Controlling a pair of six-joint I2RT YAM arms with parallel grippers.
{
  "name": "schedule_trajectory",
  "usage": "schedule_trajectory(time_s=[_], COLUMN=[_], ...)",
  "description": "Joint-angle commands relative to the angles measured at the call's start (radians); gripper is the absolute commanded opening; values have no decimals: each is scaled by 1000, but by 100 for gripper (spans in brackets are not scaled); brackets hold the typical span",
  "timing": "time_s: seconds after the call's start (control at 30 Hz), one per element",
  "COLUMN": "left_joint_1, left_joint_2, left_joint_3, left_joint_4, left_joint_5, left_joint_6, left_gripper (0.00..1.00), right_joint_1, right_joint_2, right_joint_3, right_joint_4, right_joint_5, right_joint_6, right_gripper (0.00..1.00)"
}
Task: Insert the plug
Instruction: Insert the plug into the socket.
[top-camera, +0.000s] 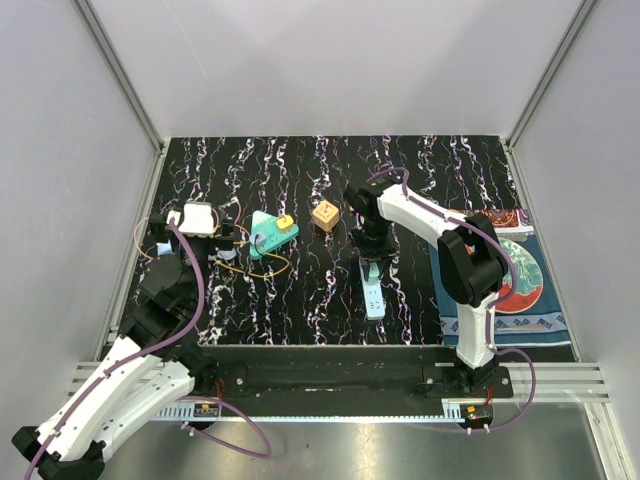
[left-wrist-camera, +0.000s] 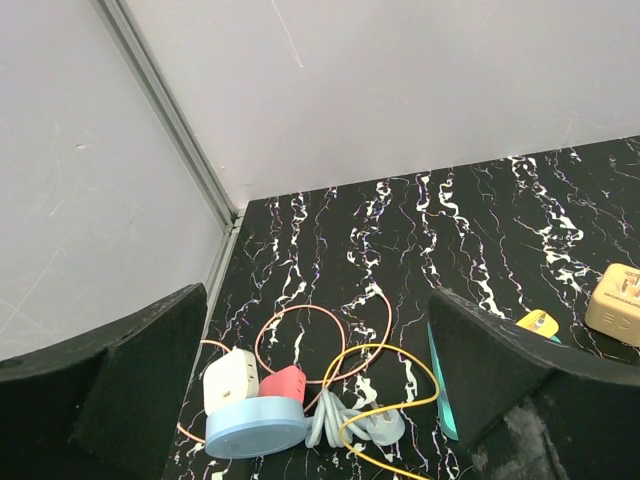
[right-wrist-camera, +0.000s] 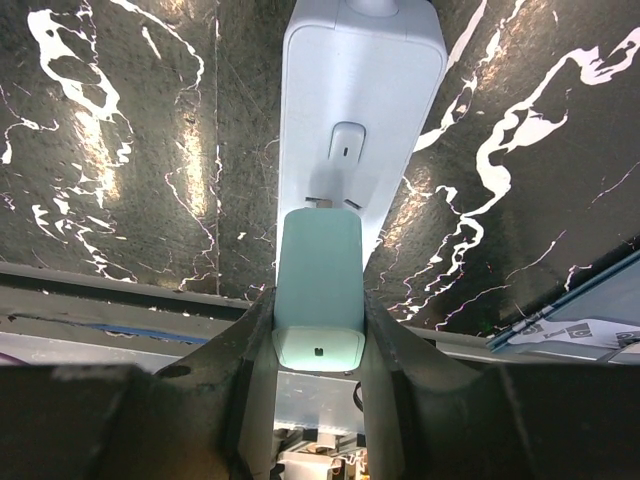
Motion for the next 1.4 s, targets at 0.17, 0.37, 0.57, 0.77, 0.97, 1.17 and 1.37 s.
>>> schedule_trajectory(time_s=[0.17, 0.37, 0.57, 0.77, 0.97, 1.17, 1.37], left_joint_1=[8, 8, 10, 13, 16, 25, 26], left_joint_2=[-2, 0, 1, 3, -2, 1, 3], left_joint_3=[-2, 0, 0, -2, 1, 3, 1], left_joint_4=[45, 44, 44, 42, 44, 40, 40], left_joint_5=[-2, 0, 3, 6, 9, 18, 18], left_joint_6=[9, 9, 6, 4, 3, -3, -3], left_gripper=[99, 99, 99, 99, 99, 99, 99], right_joint_1=[-7, -7, -5, -7, -4, 24, 34], right_joint_2=[-16, -11, -5, 15, 21, 38, 64], right_joint_3=[-13, -39, -53, -52, -58, -73, -90], right_joint_4=[37, 34, 17, 27, 47, 64, 75], right_joint_5=[-18, -37, -28, 23, 83, 109, 150], right_joint_6=[8, 6, 6, 24, 46, 66, 74], right_gripper=[0, 0, 0, 0, 0, 0, 0])
